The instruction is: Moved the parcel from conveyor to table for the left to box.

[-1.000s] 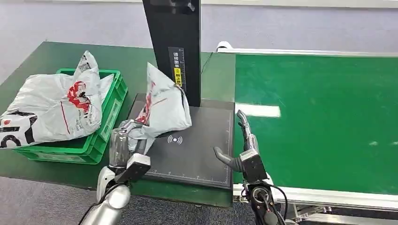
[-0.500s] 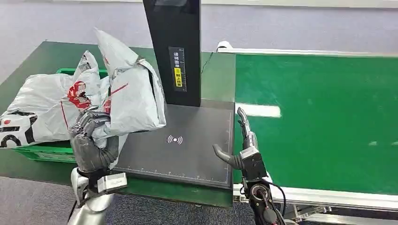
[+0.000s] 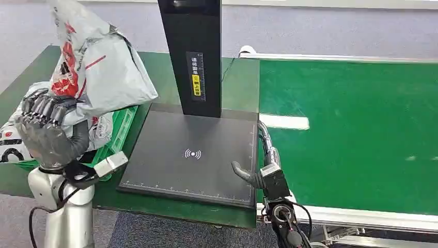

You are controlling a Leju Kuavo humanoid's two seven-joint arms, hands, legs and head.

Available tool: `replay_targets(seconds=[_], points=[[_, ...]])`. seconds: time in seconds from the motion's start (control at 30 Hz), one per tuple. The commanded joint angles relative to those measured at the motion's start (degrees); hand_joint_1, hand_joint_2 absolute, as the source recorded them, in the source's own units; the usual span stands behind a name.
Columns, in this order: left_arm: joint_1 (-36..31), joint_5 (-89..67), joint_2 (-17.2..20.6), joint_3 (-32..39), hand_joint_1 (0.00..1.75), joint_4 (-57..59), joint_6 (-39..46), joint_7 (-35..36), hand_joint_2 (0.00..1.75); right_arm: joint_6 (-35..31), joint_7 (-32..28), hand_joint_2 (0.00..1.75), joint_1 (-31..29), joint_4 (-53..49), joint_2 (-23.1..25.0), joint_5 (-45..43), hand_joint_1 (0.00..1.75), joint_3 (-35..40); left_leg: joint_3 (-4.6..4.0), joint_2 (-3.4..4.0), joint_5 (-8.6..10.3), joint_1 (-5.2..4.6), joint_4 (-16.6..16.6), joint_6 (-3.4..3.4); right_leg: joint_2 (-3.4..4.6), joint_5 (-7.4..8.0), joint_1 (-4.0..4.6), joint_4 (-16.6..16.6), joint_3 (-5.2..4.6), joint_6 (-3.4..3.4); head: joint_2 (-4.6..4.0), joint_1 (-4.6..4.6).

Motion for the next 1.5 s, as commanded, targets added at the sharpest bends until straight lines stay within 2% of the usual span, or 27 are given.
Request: replay_targets(seconds=[0.03,0.07,0.1,0.2,0.47,0.57,0.67,0.7,0.77,0.83,0.9,0.93,0.97,1.0,1.03,1.07,1.1,1.17,1.2,1.23,1.27,1.3,1.37,1.4,1.43,1.47,1.5], points=[[-16.44,-12.1,6.6,7.15,1.75,28.19,0.33,23.82,1.75,-0.51,0.96,1.75,-1.23,1.69,-1.32,-0.09,0.0,1.43,0.09,-0.15,0.08,-0.02,-0.07,-0.02,-0.05,0.03,-0.03,-0.02,0.09,-0.01,0.0,-0.07],[-17.39,-13.42,7.67,7.29,1.75,30.84,0.33,26.72,1.75,-0.51,1.04,1.75,-1.22,1.6,-1.35,-0.05,0.0,1.44,0.08,-0.12,0.07,-0.01,-0.06,-0.02,-0.05,0.04,-0.01,-0.02,0.09,-0.02,0.0,-0.02],[-19.87,-16.18,9.9,5.95,1.75,38.12,0.33,33.97,1.75,-0.39,1.33,1.75,-1.31,1.58,-1.44,0.11,0.0,1.56,0.07,-0.16,0.09,-0.01,-0.08,-0.01,-0.07,0.04,-0.02,-0.03,0.08,-0.02,0.0,-0.04],[-24.44,-18.49,14.62,2.52,1.75,50.9,-1.45,44.22,1.75,0.16,1.72,1.75,-2.03,2.3,-1.43,0.34,0.0,1.84,0.1,-0.15,0.07,-0.01,-0.06,-0.02,-0.05,0.02,-0.01,0.0,0.09,-0.02,0.0,-0.07],[-26.94,-20.55,19.85,-0.02,1.75,61.59,-8.96,55.2,1.75,1.37,1.86,1.75,-3.35,3.81,-0.78,0.87,0.0,2.4,0.15,0.06,0.04,-0.01,-0.08,-0.02,0.19,0.05,-0.01,-0.02,0.09,0.01,0.0,-0.02],[-26.49,-20.55,20.64,-0.13,1.75,62.64,-9.39,55.73,1.75,1.48,1.95,1.75,-3.41,3.94,-0.62,1.05,0.0,2.43,0.15,0.15,0.02,-0.01,-0.07,-0.03,0.26,0.04,-0.01,0.01,0.06,-0.01,0.0,-0.02],[-26.9,-20.2,19.84,0.11,1.75,64.57,-13.19,55.24,1.75,1.69,2.01,1.75,-3.39,4.24,-0.48,1.28,0.0,2.18,0.16,0.17,0.03,-0.01,-0.09,-0.04,0.27,0.04,-0.01,0.0,0.09,-0.01,0.0,0.0],[-27.26,-20.19,19.24,0.26,1.75,65.69,-17.9,53.88,1.75,1.94,2.0,1.75,-3.55,4.58,-0.42,1.54,0.0,1.96,0.17,0.14,0.05,-0.01,-0.12,-0.04,0.27,0.05,-0.01,-0.03,0.09,-0.01,0.0,-0.04],[-27.08,-19.34,18.37,0.67,1.75,65.88,-19.51,52.66,1.75,2.08,1.99,1.75,-3.69,4.83,-0.44,1.67,0.0,1.81,0.18,0.07,0.08,-0.01,-0.14,-0.03,0.2,0.07,-0.01,-0.06,0.12,0.0,0.0,-0.04],[-27.64,-19.41,17.71,0.25,1.75,68.31,-27.74,51.49,1.75,2.56,1.74,1.75,-4.27,5.96,-0.18,2.36,0.0,1.45,0.17,0.11,0.07,-0.02,-0.11,-0.02,0.24,0.08,-0.02,-0.04,0.09,0.01,0.0,-0.04],[-27.78,-19.73,17.59,-0.54,1.75,69.53,-31.63,51.11,1.75,2.7,1.56,1.75,-4.63,6.68,0.08,2.87,0.0,1.26,0.2,0.09,0.09,-0.04,-0.14,-0.02,0.22,0.08,-0.04,-0.05,0.12,0.01,0.0,-0.04],[-27.76,-19.65,17.57,-0.76,1.66,70.05,-34.04,50.85,1.75,2.74,1.46,1.75,-4.77,6.93,0.27,3.16,0.0,1.09,0.23,0.13,0.05,-0.03,-0.1,-0.02,0.23,0.06,-0.03,-0.02,0.15,0.0,0.0,-0.02],[-27.76,-19.65,17.57,-0.76,1.66,70.05,-34.04,50.85,1.75,2.74,1.46,1.75,-4.77,6.93,0.27,3.16,0.0,1.09,0.27,0.12,0.08,-0.04,-0.14,-0.02,0.23,0.08,-0.04,-0.06,0.18,0.01,0.0,-0.02],[-28.55,-19.56,17.63,-1.19,1.48,70.87,-36.72,49.97,1.75,2.89,1.42,1.75,-5.59,7.52,0.44,3.19,0.0,0.96,0.3,0.11,0.07,-0.04,-0.15,-0.02,0.22,0.07,-0.04,-0.05,0.22,0.0,0.0,-0.04],[-28.61,-19.58,17.56,-1.2,0.99,70.48,-35.81,49.82,1.75,2.78,1.43,1.75,-5.75,7.43,0.42,3.19,0.0,0.9,0.33,0.13,0.04,-0.05,-0.09,-0.03,0.21,0.04,-0.05,0.02,0.24,0.0,0.0,-0.04],[-28.87,-19.59,17.48,-1.24,0.99,70.47,-35.96,49.82,1.75,2.78,1.44,1.75,-5.93,7.31,0.38,3.19,0.0,0.86,0.35,0.12,0.07,-0.04,-0.12,-0.02,0.25,0.08,-0.04,-0.03,0.27,0.0,0.0,-0.02],[-29.26,-19.55,17.56,-1.76,0.86,70.98,-37.61,49.76,1.75,2.85,2.18,1.75,-5.76,6.66,0.32,3.35,0.0,0.68,0.42,0.12,0.07,-0.07,-0.14,-0.02,0.22,0.06,-0.08,-0.01,0.32,0.0,0.0,-0.07],[-29.26,-19.55,17.56,-1.76,0.82,70.98,-37.61,49.76,1.75,2.85,2.18,1.75,-5.76,6.66,0.32,3.35,0.0,0.68,0.47,0.06,0.08,-0.05,-0.12,-0.03,0.2,0.07,-0.06,0.0,0.4,-0.01,0.0,-0.07],[-28.96,-18.79,17.33,-1.55,0.3,70.31,-35.99,49.43,1.75,2.88,2.53,1.75,-5.47,6.16,0.21,3.47,0.0,0.49,0.45,0.05,0.14,-0.04,-0.17,-0.02,0.23,0.13,-0.05,-0.08,0.39,0.0,0.0,-0.02],[-28.75,-18.75,17.26,-1.84,0.0,69.8,-33.91,50.14,1.75,2.9,2.71,1.75,-5.16,5.6,0.14,3.53,0.0,0.31,0.45,0.03,0.17,-0.05,-0.21,-0.02,0.22,0.17,-0.06,-0.11,0.4,0.0,0.0,-0.04],[-28.54,-18.27,17.05,-1.72,0.0,69.31,-31.07,50.46,1.75,2.97,2.83,1.75,-4.81,4.99,0.1,3.58,0.0,0.13,0.51,0.02,0.13,-0.04,-0.16,-0.02,0.19,0.11,-0.05,-0.06,0.46,-0.01,0.0,-0.02],[-27.77,-16.21,16.47,-0.6,0.0,67.32,-22.67,49.8,0.0,2.87,3.06,1.75,-3.71,3.16,-0.13,3.58,0.0,-0.21,0.51,0.02,0.19,-0.05,-0.24,-0.01,0.22,0.18,-0.06,-0.13,0.46,0.0,0.0,-0.04],[-27.83,-15.95,16.43,-0.57,0.0,67.3,-21.39,49.83,0.0,2.95,3.09,1.75,-3.29,2.69,-0.22,3.59,0.0,-0.25,0.57,-0.01,0.14,-0.05,-0.16,-0.02,0.16,0.11,-0.06,-0.06,0.52,-0.01,-0.02,-0.04],[-26.67,-14.45,16.08,-0.02,0.0,64.57,-13.35,48.92,0.0,2.9,3.39,1.75,-2.28,1.06,-0.33,3.72,0.0,-0.36,0.54,-0.05,0.17,-0.04,-0.19,-0.02,0.14,0.13,-0.05,-0.1,0.52,0.0,0.0,-0.02],[-25.88,-11.14,15.54,1.28,0.0,62.82,-8.34,45.81,0.0,2.85,3.52,1.75,-1.62,0.27,-0.37,3.77,0.0,-0.4,0.51,-0.08,0.17,-0.02,-0.14,-0.03,0.09,0.09,-0.03,-0.07,0.5,-0.01,0.0,-0.02],[-25.8,-10.34,15.72,1.12,0.0,62.84,-6.74,45.02,0.0,2.83,3.61,1.75,-1.26,-0.16,-0.36,3.82,0.0,-0.37,0.54,-0.06,0.11,-0.01,-0.05,-0.05,0.08,0.03,-0.02,0.01,0.51,-0.02,0.0,-0.07],[-24.65,-8.85,15.52,1.11,0.0,60.04,0.33,43.01,0.0,2.7,3.66,1.75,-0.92,-0.55,-0.35,3.85,0.0,-0.31,0.49,-0.11,0.16,0.0,-0.13,-0.03,0.08,0.08,-0.01,-0.09,0.49,0.01,0.0,0.0]])
